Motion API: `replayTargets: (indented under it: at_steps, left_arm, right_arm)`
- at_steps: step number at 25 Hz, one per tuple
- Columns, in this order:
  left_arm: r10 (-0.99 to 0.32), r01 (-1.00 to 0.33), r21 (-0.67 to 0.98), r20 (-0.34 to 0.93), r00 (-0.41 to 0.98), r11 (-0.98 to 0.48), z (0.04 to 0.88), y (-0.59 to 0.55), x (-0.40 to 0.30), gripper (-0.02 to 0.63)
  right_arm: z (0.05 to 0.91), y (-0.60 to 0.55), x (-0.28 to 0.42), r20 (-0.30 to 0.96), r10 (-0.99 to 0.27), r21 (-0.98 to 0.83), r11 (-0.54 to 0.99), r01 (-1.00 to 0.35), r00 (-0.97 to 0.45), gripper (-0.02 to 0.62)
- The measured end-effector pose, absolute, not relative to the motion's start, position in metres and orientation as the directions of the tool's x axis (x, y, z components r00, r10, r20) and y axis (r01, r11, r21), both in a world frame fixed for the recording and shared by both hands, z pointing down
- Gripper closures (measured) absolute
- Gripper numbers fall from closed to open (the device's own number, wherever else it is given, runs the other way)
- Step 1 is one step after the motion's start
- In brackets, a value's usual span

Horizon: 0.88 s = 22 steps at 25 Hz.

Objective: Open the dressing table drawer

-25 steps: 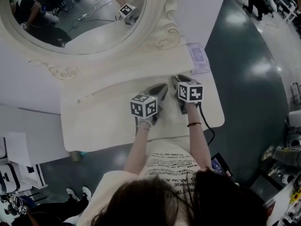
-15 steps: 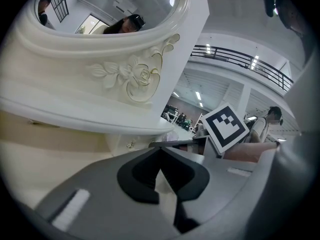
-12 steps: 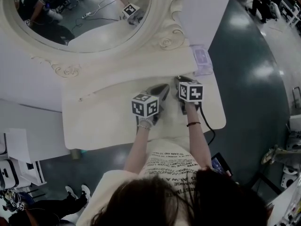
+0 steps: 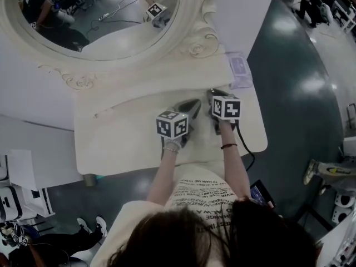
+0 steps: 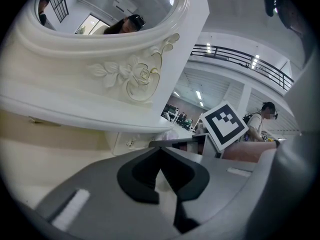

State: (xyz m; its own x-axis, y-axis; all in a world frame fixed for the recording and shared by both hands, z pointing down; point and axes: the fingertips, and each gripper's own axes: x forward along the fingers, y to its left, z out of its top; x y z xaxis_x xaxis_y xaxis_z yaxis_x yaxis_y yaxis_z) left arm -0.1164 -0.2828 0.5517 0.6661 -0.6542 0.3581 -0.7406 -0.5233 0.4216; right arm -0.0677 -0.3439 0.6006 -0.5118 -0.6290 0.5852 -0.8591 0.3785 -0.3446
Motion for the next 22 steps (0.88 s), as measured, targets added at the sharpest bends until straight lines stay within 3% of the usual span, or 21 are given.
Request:
replayTargets:
  at_steps: [22]
  left_arm:
    - [-0.661, -0.747, 0.418, 0.359, 0.659, -0.517, 0.549, -0.27, -0.121, 0.606]
  right_arm:
    - [0.599, -0.333, -0.066, 0.589, -0.626, -0.35, 0.372, -0.859, -0.511, 0.494]
